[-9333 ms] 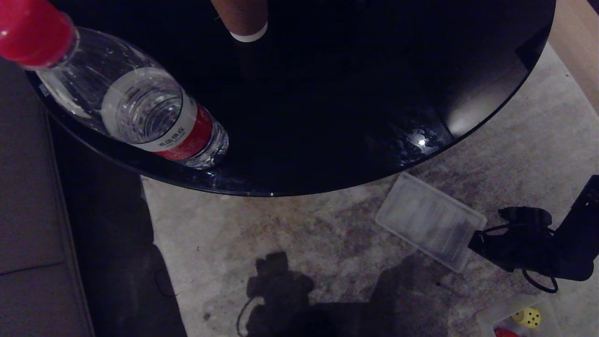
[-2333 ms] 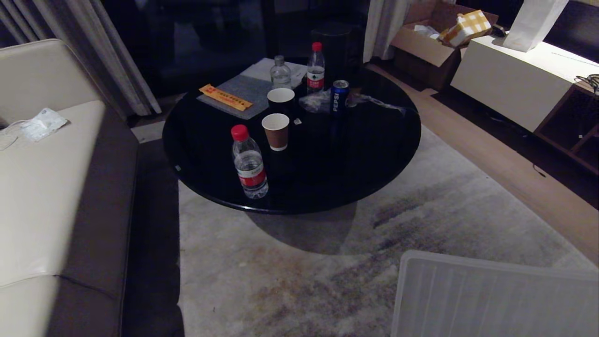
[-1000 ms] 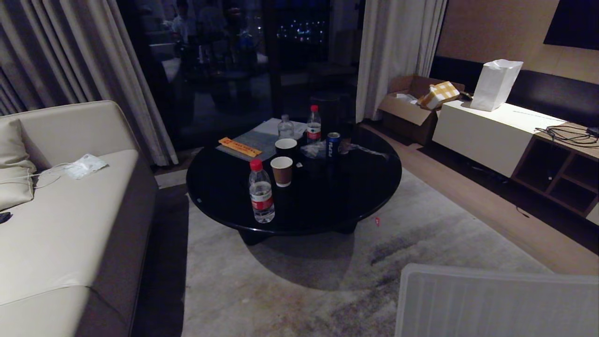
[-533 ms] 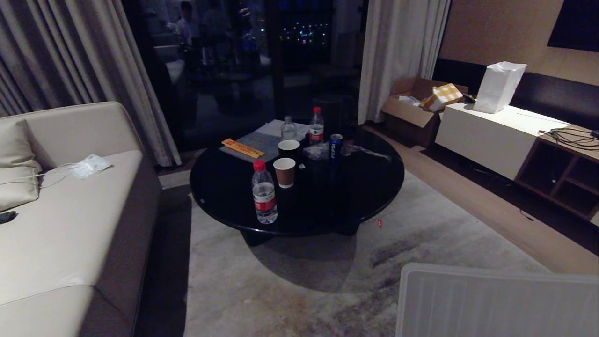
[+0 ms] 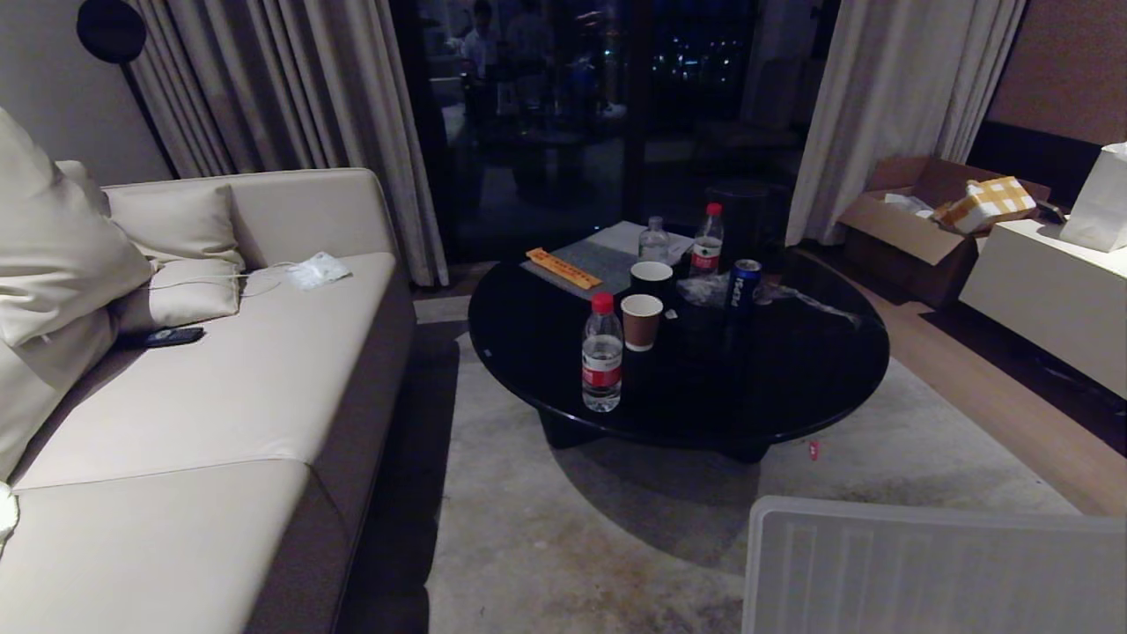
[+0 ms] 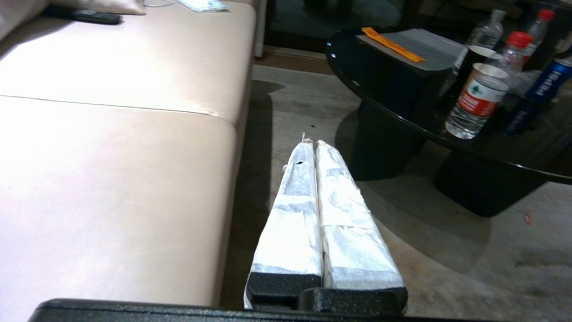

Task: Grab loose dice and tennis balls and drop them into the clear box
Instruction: Close the lid

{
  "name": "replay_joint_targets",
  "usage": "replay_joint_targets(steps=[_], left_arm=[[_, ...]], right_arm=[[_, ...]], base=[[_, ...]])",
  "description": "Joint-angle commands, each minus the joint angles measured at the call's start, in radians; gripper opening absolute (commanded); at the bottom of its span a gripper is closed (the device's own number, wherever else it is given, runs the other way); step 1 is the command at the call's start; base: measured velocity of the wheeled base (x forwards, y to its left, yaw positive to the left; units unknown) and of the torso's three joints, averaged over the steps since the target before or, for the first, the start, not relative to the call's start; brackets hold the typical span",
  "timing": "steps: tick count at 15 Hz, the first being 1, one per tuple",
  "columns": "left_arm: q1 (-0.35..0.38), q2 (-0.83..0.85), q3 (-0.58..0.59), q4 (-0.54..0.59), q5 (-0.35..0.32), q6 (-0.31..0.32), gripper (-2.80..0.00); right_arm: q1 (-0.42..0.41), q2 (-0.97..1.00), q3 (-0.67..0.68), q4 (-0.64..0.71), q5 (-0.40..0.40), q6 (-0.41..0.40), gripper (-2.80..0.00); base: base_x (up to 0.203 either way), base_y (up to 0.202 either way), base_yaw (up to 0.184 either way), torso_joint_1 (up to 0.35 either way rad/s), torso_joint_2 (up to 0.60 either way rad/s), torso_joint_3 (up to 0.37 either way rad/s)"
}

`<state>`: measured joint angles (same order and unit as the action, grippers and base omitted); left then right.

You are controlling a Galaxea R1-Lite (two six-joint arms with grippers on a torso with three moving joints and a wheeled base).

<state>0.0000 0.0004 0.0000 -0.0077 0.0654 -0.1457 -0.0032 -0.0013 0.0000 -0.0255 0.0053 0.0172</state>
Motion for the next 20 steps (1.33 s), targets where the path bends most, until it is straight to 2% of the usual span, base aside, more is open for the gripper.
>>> replay_joint_targets(steps=[1,20], left_arm=[[0.000,0.001,0.000,0.000,0.001,-0.002,-2.80],[0.000,0.001,0.000,-0.001,0.001,-0.003,-2.80]], right_arm=[[0.000,0.001,0.009,-0.002,0.001,0.001,-2.80],[0.000,0.001,0.009,-0.001,0.000,0.001,-2.80]], base=[[0.000,0.000,0.000,0.000,0.00,0.000],[0.000,0.000,0.000,0.000,0.00,0.000]])
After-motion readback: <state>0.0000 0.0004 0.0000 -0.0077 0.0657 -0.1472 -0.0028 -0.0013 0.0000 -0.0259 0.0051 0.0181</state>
